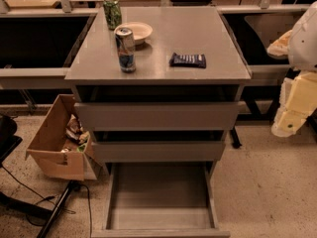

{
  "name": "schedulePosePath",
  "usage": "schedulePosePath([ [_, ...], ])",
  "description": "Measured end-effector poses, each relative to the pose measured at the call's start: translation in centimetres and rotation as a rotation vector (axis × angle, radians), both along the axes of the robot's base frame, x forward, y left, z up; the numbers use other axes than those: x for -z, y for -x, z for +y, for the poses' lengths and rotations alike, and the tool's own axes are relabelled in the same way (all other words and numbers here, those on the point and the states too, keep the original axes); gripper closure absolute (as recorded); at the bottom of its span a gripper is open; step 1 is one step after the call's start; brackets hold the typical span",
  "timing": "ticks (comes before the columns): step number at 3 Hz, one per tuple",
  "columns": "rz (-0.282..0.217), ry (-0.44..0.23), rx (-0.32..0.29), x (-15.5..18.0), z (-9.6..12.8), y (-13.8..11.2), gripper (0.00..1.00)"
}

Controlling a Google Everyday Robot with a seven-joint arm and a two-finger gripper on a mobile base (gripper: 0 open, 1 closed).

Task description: Close bottom drawer

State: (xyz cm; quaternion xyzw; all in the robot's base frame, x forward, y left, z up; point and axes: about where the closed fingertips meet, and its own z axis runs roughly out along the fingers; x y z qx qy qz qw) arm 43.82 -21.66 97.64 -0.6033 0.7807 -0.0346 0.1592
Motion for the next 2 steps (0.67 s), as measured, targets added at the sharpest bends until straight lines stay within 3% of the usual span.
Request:
schedulePosePath([
  [1,0.000,0.000,0.000,0.0,0.0,0.0,0.00],
  [2,0.008,-0.015,0.009,2.4,1.0,1.0,0.00],
])
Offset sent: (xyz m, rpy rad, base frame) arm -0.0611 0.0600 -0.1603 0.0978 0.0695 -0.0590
